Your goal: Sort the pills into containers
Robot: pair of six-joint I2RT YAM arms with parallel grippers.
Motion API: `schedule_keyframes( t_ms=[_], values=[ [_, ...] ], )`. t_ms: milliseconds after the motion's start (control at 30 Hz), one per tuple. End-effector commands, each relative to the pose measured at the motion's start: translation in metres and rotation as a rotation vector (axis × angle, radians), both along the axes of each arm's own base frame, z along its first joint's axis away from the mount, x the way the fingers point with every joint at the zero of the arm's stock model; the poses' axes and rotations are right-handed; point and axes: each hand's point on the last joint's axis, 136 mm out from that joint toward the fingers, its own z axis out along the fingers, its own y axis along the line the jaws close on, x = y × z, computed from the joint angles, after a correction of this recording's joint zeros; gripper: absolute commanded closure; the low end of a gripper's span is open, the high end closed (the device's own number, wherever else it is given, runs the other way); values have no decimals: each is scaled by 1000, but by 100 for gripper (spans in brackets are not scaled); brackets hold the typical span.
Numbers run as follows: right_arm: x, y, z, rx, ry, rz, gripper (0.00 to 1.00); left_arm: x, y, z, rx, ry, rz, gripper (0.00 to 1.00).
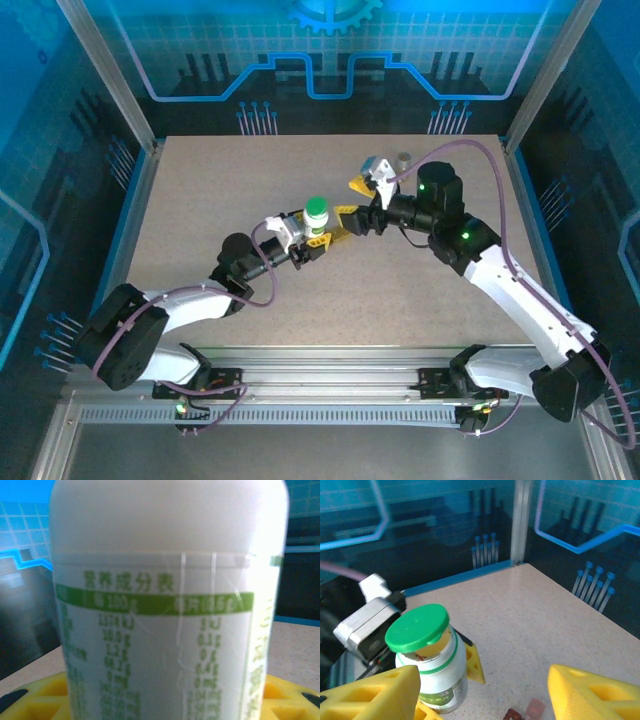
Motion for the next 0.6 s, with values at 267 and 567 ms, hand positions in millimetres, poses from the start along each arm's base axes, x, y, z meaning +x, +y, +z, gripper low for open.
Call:
schedule_keyframes(
  t_ms=[267, 567],
  values=[
    [32, -14, -1, -31, 93, -323, 33, -1, 2, 18, -28, -65, 45, 100],
    [23, 4, 8, -28, 100, -260, 33, -1, -6, 12, -1, -51, 30, 100]
  ],
)
